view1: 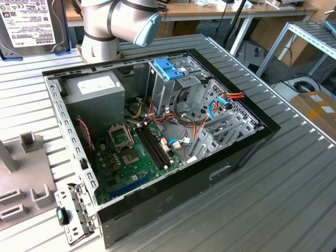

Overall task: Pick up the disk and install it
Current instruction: 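Pick up the disk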

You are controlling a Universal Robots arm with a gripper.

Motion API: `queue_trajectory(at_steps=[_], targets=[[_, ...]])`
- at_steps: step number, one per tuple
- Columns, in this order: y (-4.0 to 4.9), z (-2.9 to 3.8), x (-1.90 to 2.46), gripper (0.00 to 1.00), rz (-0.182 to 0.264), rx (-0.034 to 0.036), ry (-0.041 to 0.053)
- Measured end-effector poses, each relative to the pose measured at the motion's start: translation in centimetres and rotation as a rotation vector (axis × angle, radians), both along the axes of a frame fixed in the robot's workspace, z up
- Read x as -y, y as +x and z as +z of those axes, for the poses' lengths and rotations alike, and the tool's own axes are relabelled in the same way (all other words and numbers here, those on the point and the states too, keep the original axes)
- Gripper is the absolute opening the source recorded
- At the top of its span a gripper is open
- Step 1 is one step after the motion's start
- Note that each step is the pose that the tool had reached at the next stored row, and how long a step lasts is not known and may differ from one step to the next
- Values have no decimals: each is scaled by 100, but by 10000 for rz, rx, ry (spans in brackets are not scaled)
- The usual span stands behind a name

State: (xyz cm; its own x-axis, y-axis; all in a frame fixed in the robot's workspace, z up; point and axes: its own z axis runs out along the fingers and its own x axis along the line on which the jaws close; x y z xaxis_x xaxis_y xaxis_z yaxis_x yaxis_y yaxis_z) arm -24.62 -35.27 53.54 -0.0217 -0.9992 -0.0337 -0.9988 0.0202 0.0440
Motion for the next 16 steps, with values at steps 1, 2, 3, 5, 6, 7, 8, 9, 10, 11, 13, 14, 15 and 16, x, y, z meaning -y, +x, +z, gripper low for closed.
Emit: queue_trajectory(at_steps=[1,2,3,5,6,7,8,9,10,11,13,14,15,16], targets=[[3,0,0,37,0,0,0],[7,0,0,37,0,0,0],[9,-1,0,37,0,0,1],[16,-1,0,37,0,0,0],[21,-1,0,37,0,-1,0],[27,-2,0,37,0,0,0],[37,-2,0,37,0,0,0],[42,-2,0,37,1,0,0],[45,-3,0,37,0,-1,0],[51,-3,0,37,1,0,0],[59,-3,0,37,0,0,0],[64,-4,0,37,0,0,0],[67,-4,0,37,0,0,0],[72,-5,0,37,0,0,1]])
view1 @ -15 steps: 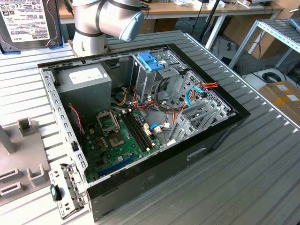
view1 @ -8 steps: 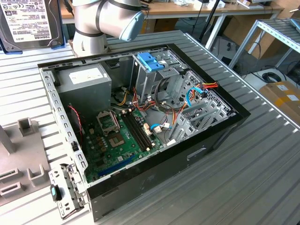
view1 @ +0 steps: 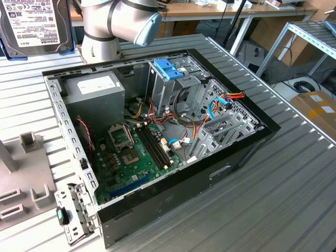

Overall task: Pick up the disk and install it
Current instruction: 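Pick up the disk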

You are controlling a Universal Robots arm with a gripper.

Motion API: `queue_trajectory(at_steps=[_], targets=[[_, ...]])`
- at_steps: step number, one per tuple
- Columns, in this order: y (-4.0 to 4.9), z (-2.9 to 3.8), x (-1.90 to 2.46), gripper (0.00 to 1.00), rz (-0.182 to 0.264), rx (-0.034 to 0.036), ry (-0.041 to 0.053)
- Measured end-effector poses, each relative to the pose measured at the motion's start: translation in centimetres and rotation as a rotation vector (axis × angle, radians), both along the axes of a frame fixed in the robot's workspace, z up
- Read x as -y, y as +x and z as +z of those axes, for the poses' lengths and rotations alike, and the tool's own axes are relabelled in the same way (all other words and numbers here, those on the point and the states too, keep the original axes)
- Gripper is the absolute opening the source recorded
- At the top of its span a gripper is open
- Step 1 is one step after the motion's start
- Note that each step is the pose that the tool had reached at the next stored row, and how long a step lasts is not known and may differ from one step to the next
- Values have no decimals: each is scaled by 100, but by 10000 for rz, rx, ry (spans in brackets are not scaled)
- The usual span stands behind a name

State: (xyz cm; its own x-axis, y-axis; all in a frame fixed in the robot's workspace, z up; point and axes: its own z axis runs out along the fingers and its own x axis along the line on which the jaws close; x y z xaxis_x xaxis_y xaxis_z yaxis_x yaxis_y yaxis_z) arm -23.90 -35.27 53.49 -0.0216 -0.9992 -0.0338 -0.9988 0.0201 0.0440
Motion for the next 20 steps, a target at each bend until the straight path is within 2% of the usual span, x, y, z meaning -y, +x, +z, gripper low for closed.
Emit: queue_trajectory(at_steps=[20], targets=[[86,-4,0,37,0,-1,-1]])
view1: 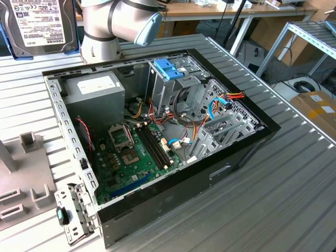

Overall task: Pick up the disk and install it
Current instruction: 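Pick up the disk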

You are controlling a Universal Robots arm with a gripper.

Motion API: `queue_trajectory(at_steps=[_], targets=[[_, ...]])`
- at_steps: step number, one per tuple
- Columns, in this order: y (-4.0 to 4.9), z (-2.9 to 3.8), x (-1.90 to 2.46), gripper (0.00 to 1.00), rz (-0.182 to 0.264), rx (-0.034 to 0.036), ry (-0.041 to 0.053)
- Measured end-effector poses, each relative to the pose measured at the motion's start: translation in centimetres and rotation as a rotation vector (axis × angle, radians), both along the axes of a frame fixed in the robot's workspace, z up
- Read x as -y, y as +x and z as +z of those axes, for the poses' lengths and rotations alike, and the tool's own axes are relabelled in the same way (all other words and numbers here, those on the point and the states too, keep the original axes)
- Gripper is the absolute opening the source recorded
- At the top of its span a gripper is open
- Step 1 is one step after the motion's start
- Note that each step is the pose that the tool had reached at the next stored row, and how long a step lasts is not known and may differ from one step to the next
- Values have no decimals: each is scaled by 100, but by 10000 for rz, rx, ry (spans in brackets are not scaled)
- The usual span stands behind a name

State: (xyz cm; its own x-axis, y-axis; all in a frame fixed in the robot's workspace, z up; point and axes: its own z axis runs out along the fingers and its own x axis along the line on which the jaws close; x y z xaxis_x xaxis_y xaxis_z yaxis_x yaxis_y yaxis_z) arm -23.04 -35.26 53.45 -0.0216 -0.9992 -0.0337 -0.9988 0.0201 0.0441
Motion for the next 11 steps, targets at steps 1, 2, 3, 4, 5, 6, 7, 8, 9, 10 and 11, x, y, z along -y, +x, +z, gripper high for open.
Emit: queue_trajectory(at_steps=[1,2,3,4,5,6,7,8,9,10,11], targets=[[4,-1,0,37,0,1,0],[12,-1,0,37,0,0,0],[17,-1,0,37,0,0,0],[23,-2,0,37,0,0,0],[29,-2,0,37,0,0,0],[33,-2,0,37,0,1,0],[37,-2,0,37,1,0,0],[42,-3,0,37,1,0,0],[45,-3,0,37,1,0,0],[52,-3,0,37,0,0,0],[59,-3,0,37,0,0,0]])
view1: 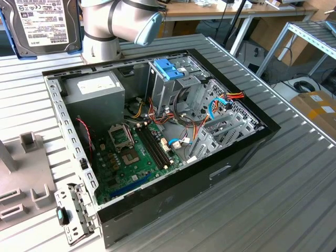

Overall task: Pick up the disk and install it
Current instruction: 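Pick up the disk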

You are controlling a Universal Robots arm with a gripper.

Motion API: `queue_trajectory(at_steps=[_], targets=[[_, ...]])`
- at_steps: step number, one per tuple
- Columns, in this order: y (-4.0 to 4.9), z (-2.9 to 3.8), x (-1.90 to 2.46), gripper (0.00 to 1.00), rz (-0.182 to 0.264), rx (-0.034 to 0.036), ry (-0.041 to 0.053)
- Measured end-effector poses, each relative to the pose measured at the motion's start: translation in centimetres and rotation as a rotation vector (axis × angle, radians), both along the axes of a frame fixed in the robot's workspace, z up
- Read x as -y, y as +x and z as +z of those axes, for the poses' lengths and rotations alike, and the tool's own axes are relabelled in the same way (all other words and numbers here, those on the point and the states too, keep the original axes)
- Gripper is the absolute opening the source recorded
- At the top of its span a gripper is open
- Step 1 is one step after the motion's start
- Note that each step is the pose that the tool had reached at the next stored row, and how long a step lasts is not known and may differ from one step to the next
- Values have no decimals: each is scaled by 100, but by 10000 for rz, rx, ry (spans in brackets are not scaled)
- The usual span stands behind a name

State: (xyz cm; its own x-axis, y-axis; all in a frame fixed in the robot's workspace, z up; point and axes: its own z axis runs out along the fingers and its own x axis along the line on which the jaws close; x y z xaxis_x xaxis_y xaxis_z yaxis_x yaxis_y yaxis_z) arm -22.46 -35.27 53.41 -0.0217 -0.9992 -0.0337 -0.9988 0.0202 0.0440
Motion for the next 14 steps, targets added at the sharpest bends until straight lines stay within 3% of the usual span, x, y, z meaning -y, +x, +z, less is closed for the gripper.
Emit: queue_trajectory(at_steps=[14], targets=[[86,-8,0,37,0,0,0]])
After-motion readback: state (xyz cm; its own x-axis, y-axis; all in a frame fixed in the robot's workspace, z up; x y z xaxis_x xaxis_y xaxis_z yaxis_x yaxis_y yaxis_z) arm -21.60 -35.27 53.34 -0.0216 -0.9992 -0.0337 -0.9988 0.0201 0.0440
